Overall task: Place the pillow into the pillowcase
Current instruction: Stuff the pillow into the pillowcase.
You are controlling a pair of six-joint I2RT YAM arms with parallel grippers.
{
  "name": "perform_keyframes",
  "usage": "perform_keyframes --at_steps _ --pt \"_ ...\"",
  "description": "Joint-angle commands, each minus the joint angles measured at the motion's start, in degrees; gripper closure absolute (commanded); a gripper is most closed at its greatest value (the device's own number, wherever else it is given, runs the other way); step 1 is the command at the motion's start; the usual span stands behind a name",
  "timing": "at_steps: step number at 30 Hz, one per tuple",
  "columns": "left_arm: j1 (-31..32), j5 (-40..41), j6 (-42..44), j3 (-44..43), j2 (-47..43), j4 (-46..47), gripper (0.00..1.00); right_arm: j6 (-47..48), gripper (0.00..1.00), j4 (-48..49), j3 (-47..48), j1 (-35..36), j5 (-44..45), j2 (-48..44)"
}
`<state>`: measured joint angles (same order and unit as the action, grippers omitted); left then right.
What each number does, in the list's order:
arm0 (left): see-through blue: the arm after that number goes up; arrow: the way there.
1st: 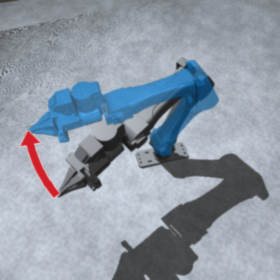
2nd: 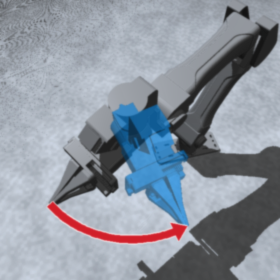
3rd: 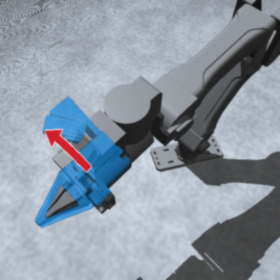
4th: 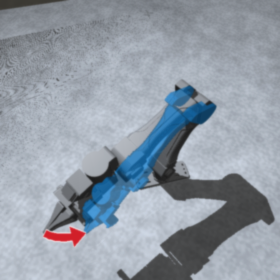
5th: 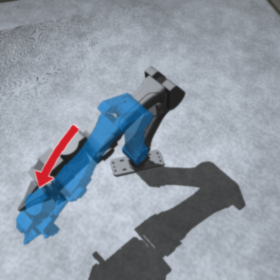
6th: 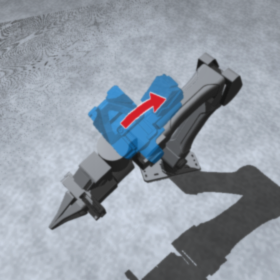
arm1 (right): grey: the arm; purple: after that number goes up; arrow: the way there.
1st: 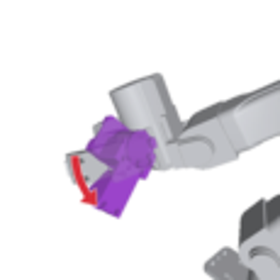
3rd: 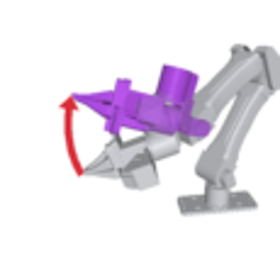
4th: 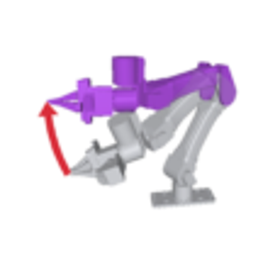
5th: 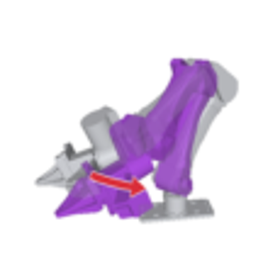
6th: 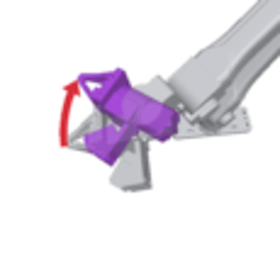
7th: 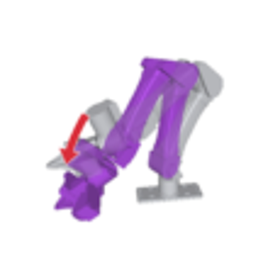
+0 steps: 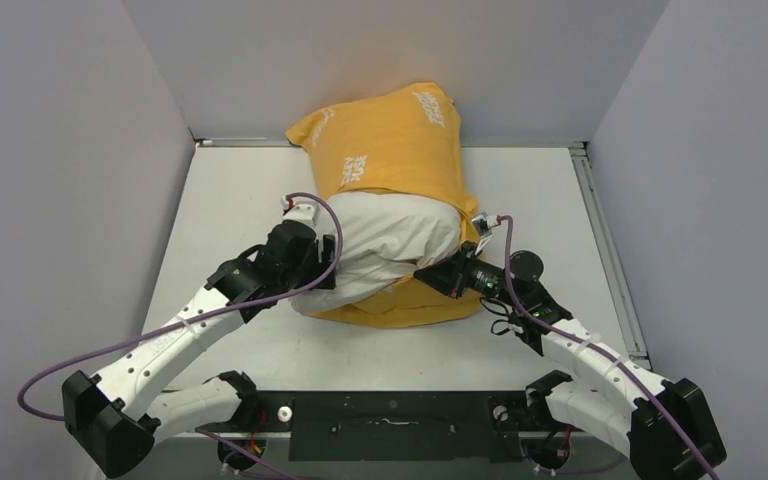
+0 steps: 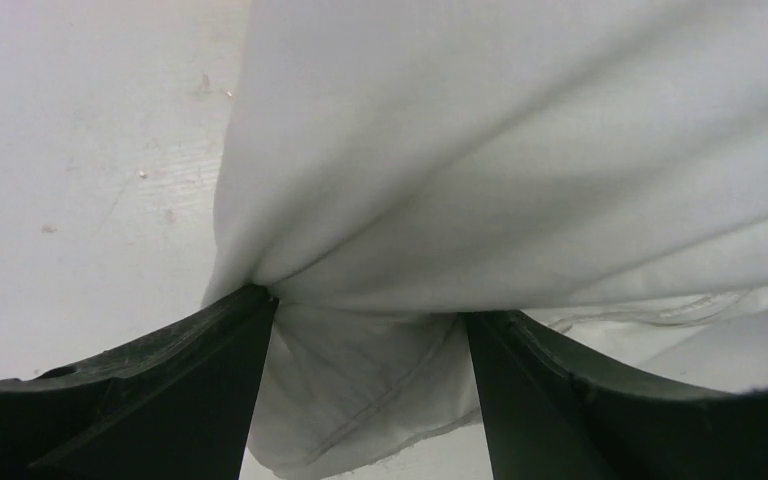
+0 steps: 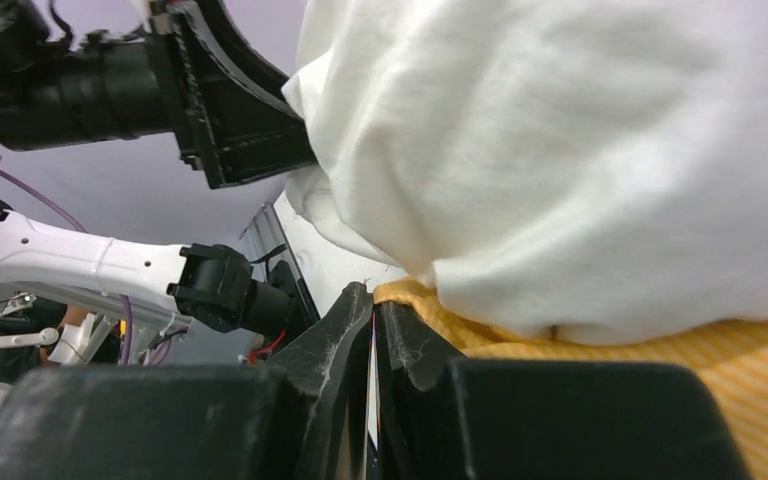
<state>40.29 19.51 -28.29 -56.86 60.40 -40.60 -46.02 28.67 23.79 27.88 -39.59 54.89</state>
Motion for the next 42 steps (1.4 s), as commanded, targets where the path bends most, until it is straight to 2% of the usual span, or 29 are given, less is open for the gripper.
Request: perform_keyframes --at_steps 1,3,4,5,7,8,10,13,15,18,21,25,28,32,35,38,40,42 --pt "-2.59 -11.2 3.87 5.49 2.33 4.69 0.29 1.9 0.95 5.02 3.62 0.16 -1.86 -3.17" --pt "-2.51 -15.77 4.13 6.4 3.95 9.47 0.33 5.33 0.95 -3.08 4.21 0.16 0.21 -4.82" --pt "-2.52 -17.37 3.9 6.74 4.77 11.16 0.39 7.46 0.95 -9.02 4.8 0.15 2.4 -6.02" --pt "-2.5 -17.81 3.78 7.1 5.26 12.61 0.48 9.38 0.9 -15.29 5.0 0.14 5.04 -7.39" --pt "-2.51 -18.14 3.19 7.69 6.01 14.22 0.72 11.3 0.5 -26.26 4.78 0.16 11.26 -11.56" --pt "-2.5 -18.2 3.05 7.99 6.16 14.95 0.83 11.77 0.39 -30.39 4.57 0.16 12.93 -13.9" --pt "-2.5 -18.63 2.73 8.39 6.3 16.53 0.99 12.42 0.27 -35.7 4.65 0.24 14.43 -18.47" --pt "-2.5 -18.07 2.46 8.08 6.55 16.88 1.0 11.35 0.23 -36.95 4.41 0.53 12.51 -22.55" --pt "-2.5 -16.83 2.58 7.17 6.78 16.09 1.0 8.25 0.29 -32.31 2.75 1.01 9.0 -22.66" --pt "-2.5 -15.27 2.98 5.36 6.26 14.3 1.0 4.32 0.43 -22.63 -0.75 3.06 7.29 -18.91" --pt "-2.58 -14.59 2.98 4.29 4.76 13.76 1.0 2.73 0.52 -14.38 -2.18 8.11 10.99 -12.62" --pt "-2.67 -14.65 2.41 3.55 3.27 14.9 1.0 1.94 0.55 -2.24 -1.59 14.58 16.79 -1.18" --pt "-2.83 -14.37 2.04 2.12 3.59 14.66 1.0 -0.23 0.58 3.53 -3.3 15.76 22.36 4.33" --pt "-3.03 -14.79 2.01 0.19 4.71 14.14 1.0 -4.04 0.57 6.42 -9.8 14.8 31.01 3.47" --pt "-3.09 -15.6 2.02 -0.63 5.3 14.36 1.0 -5.25 0.51 7.78 -14.28 12.62 33.53 0.78" --pt "-3.07 -16.02 2.02 -0.95 5.68 14.66 1.0 -6.23 0.4 10.68 -17.59 8.22 31.93 -1.15" --pt "-3.11 -16.39 2.06 -0.76 5.7 14.99 1.0 -6.25 0.31 17.67 -19.59 5.0 28.64 -1.34" --pt "-3.12 -16.78 2.08 -0.5 5.63 15.36 1.0 -5.56 0.27 20.52 -18.53 3.97 25.38 -0.22"
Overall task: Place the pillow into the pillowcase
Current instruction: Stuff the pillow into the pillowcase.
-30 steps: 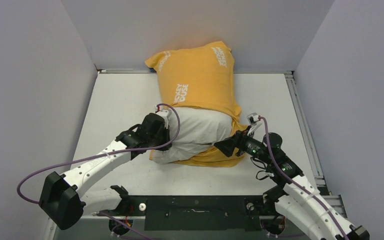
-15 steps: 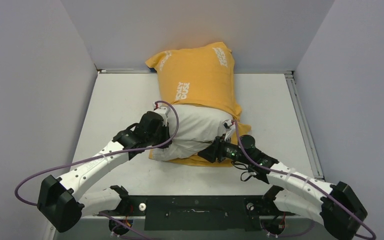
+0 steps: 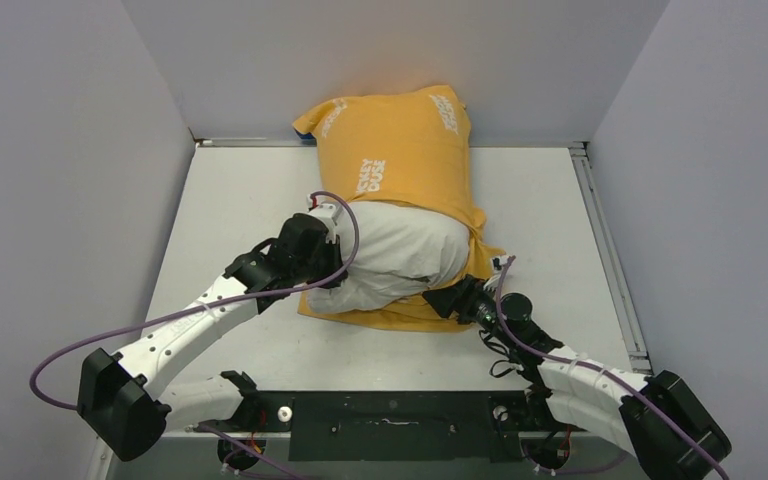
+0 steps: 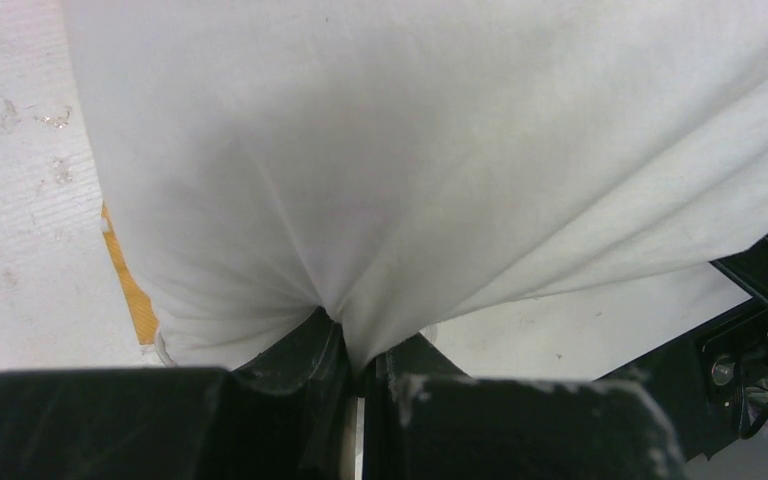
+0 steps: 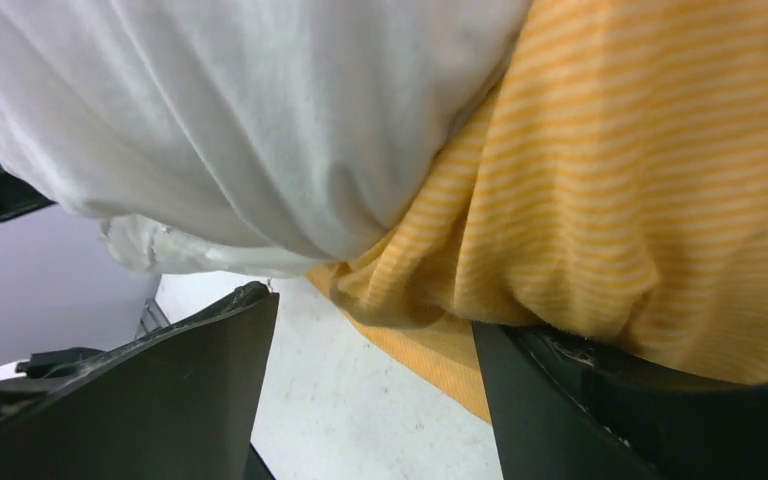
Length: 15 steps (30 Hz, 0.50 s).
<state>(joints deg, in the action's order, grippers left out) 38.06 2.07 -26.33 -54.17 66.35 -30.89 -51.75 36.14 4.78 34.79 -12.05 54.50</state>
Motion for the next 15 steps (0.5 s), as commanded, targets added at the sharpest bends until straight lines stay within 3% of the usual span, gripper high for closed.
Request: perform_keyframes --at_steps 1,7,9,12,13,15 --pt "-0.89 0.6 0.13 -3.22 -0.25 5.66 1.0 0.68 0.27 13.36 1.38 -2.96 -2.91 1.0" --pt "-0.89 0.44 0.14 -3.67 -0.29 5.5 1.0 -2.26 0.38 21.94 2.71 -2.97 -5.14 10.2" --pt "-0.89 0.44 0.22 -3.85 -0.58 5.47 1.0 -3.53 0.51 23.81 2.14 -3.18 -3.62 12.99" --pt "-0.97 0.89 0.37 -4.3 -1.14 5.05 1.0 -5.52 0.86 24.93 1.25 -4.12 -2.66 15.77" --pt "-1.12 1.13 0.4 -4.38 -1.28 4.97 1.0 -5.89 0.93 24.23 1.01 -4.27 -2.75 15.73" --pt "-1.5 1.19 0.61 -4.64 -1.43 4.72 1.0 -5.85 0.95 22.84 -0.1 -4.29 -2.96 14.44"
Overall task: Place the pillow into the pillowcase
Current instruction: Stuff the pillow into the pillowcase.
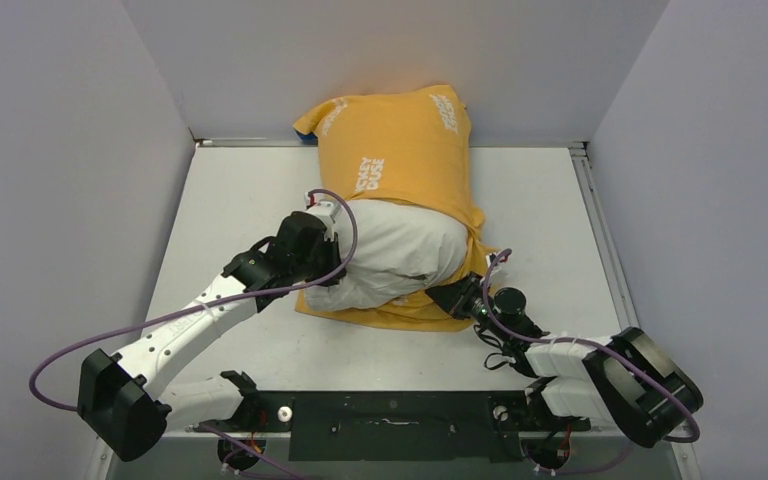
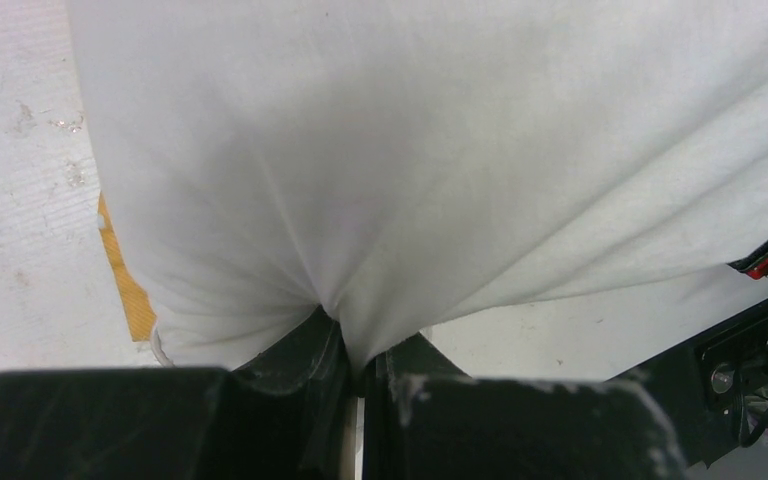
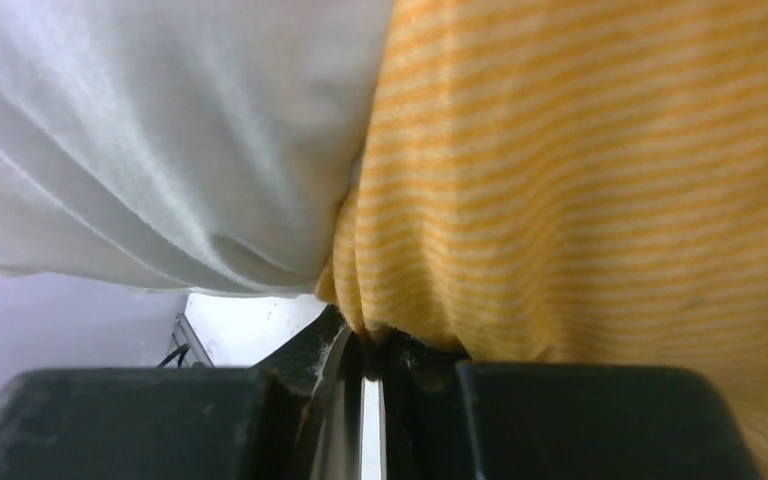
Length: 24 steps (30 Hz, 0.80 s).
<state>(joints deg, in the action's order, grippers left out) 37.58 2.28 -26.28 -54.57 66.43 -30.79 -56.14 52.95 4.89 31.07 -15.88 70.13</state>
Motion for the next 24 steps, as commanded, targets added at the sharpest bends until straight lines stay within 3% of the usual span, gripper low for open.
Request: perform_keyframes --at_steps 1,8,9,12,14,18,24 --pt "-1.29 1.04 0.56 -4.42 -1.55 4.52 1.0 -1.29 0.95 3.99 -0.65 -0.62 0.93 -2.48" --pt "-1.9 0.93 0.38 -4.67 -1.17 4.73 1.0 0.96 0.92 -25.26 -1.53 -0.76 7.84 -19.02" --pt "-1.9 0.84 0.36 -4.62 -1.05 4.72 1.0 1.73 0.85 -29.71 -0.72 -0.75 8.29 -21.26" --pt "-2.05 0.34 0.16 -4.62 -0.55 5.03 1.0 3.77 0.51 -37.82 2.2 -0.57 8.95 -25.97" --pt "-2.08 0.01 0.05 -4.66 -0.26 5.14 1.0 5.07 0.4 -39.83 4.11 -0.36 7.11 -28.34" --pt "-2.08 -0.18 -0.17 -4.5 -0.16 5.33 1.0 5.09 0.46 -37.6 7.04 1.79 3.71 -30.3" --pt "-2.08 -0.38 -0.42 -4.17 -0.46 5.02 1.0 0.63 0.67 -21.66 9.09 6.39 0.57 -22.53"
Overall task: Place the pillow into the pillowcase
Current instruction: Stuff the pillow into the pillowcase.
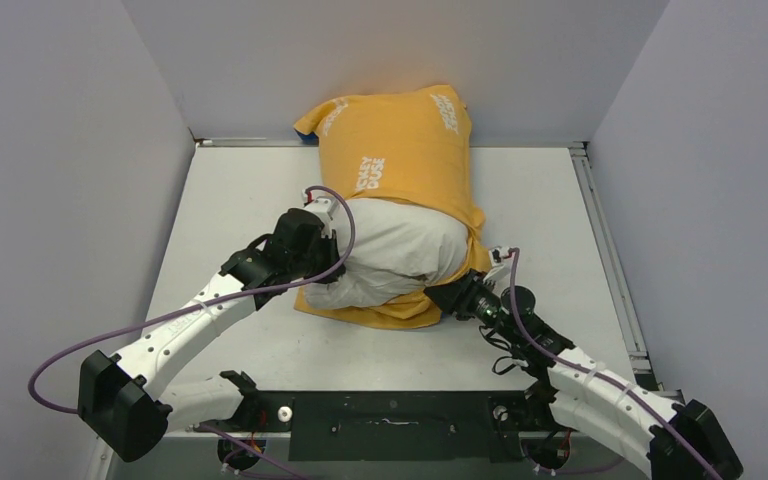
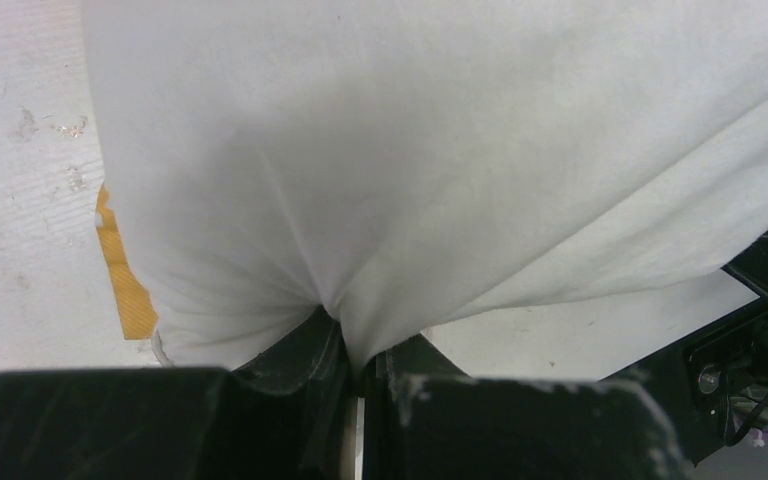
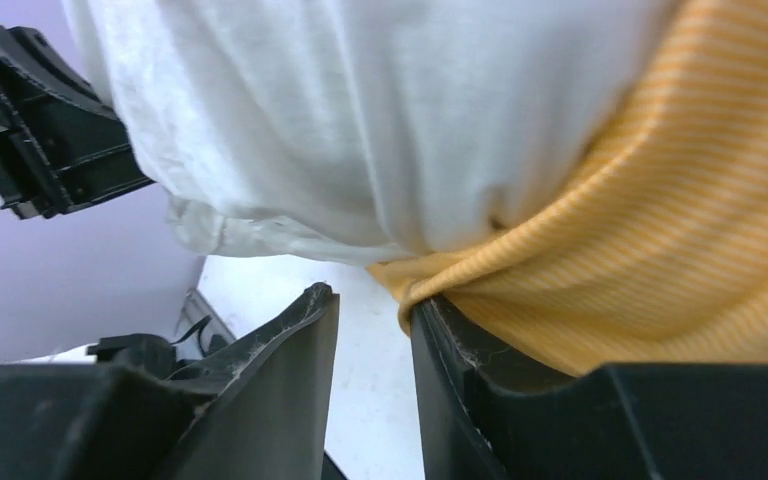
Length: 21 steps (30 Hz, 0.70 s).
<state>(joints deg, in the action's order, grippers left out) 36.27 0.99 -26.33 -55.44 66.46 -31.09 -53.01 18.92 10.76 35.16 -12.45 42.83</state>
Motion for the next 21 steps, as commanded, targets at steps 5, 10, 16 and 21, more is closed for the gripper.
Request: perform_keyframes --at_steps 5,10,16,21 --pt "-0.76 0.85 -0.81 -2.92 -1.1 5.18 1.0 -6.16 0.68 20.27 3.15 2.74 -0.52 13.75" --pt "-0.76 0.85 -0.79 -2.88 -1.61 4.35 1.0 -7.26 0.69 15.45 4.9 3.52 1.89 14.36" --pt "-0.76 1.02 -0.81 -2.35 -2.2 4.68 1.0 -8.82 0.5 8.1 1.74 2.61 6.15 11.85" --pt "-0.77 1.11 -0.73 -2.39 -2.09 4.72 1.0 -6.2 0.55 1.33 2.4 3.02 4.23 7.08"
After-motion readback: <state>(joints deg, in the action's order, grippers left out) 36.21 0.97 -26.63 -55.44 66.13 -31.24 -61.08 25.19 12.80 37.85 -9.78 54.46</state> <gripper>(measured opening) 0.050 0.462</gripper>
